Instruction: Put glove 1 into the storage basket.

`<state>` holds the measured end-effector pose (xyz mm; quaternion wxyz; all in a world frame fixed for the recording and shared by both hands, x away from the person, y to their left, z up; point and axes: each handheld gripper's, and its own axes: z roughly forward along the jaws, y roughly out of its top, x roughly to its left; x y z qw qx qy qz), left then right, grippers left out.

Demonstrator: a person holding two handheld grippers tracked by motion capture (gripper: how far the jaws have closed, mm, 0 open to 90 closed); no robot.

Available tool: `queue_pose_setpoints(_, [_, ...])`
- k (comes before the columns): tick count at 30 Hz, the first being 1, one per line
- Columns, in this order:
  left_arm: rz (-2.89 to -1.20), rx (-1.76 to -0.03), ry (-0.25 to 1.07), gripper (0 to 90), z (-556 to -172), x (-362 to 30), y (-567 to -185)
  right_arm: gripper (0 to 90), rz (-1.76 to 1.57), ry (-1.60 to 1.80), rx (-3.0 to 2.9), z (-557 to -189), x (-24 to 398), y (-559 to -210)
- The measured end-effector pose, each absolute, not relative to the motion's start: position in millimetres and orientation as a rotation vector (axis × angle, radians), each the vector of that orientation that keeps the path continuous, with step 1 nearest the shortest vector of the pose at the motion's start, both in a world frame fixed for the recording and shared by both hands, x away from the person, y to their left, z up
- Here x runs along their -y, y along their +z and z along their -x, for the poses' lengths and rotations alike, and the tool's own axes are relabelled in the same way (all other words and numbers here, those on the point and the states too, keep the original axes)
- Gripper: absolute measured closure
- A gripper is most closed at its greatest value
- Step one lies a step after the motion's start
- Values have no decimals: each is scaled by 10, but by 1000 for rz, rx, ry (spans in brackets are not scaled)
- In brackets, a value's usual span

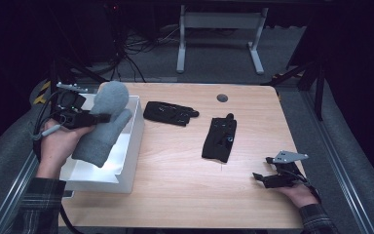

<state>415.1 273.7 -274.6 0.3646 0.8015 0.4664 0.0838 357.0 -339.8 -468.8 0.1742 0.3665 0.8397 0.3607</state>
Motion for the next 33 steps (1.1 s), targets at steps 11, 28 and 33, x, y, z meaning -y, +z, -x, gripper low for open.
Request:
queue_pose_setpoints(11, [-2070, -1330, 146, 727, -4263, -2866, -3286, 153, -1045, 1023, -2376, -3570, 3397, -4688])
queue_pose_setpoints(28, [-2087, -1484, 19, 682, -4627, -3009, -4057, 153, -1045, 1024, -2376, -3570, 3397, -4689])
queue_pose_setpoints(33, [-2101, -1521, 24, 598, -4686, -3047, -4209, 153, -1044, 1023, -2376, -3570, 3397, -4688])
